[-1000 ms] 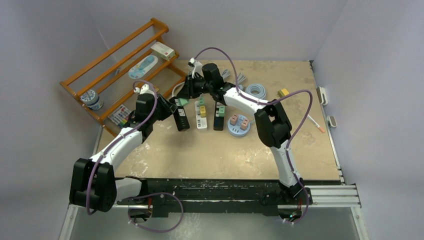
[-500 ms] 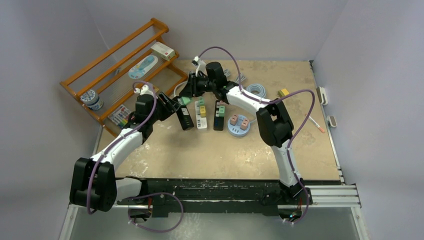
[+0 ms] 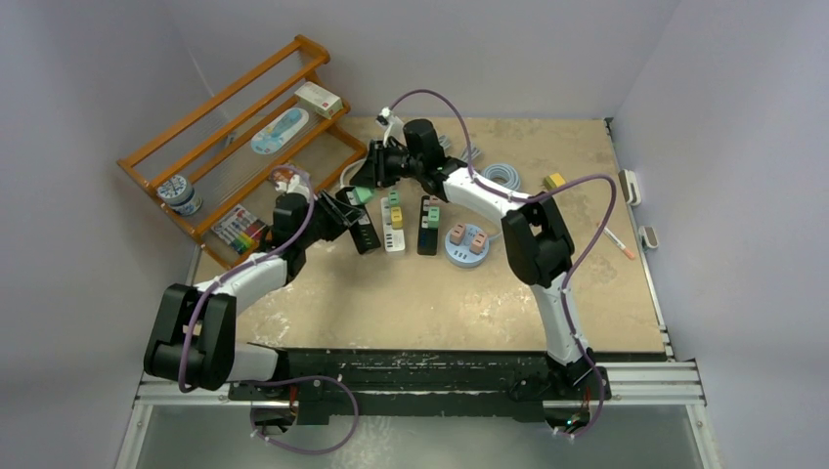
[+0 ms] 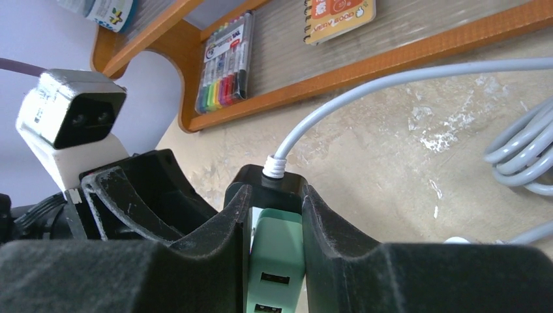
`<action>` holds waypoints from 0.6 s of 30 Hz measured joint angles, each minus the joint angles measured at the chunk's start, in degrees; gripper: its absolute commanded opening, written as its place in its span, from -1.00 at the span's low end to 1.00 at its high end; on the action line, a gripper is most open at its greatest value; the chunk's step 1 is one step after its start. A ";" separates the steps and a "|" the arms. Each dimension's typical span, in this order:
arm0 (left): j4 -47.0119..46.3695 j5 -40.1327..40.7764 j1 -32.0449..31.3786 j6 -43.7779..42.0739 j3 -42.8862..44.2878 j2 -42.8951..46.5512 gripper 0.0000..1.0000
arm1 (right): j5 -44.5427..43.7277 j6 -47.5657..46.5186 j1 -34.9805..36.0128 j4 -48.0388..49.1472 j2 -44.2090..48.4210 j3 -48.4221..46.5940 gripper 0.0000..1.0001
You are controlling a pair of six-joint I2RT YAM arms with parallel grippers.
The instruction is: Pull the plug off the socket
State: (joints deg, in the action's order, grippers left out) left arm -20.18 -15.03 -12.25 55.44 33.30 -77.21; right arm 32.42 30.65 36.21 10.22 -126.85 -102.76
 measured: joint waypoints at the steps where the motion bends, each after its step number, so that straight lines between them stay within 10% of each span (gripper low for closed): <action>1: -0.44 0.00 0.00 0.20 -0.11 0.00 -1.00 | 0.13 0.15 -0.07 0.17 0.00 -0.15 -0.89; 3: -0.96 0.33 -0.13 0.59 -0.22 0.00 -1.00 | 0.15 0.02 -0.09 0.17 0.00 -0.42 -0.09; 6: -0.94 1.38 -0.20 0.74 -0.22 0.13 -1.00 | 0.37 -0.61 -0.09 -1.05 0.02 -1.22 0.42; 18: 2.49 5.81 -0.20 0.50 -0.22 1.44 -1.00 | -2.12 -4.79 0.07 -7.93 1.66 -1.49 0.51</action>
State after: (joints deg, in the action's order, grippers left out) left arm -17.69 -9.21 -12.45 55.94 33.08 -75.77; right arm 30.30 25.87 36.27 2.28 -125.19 -104.25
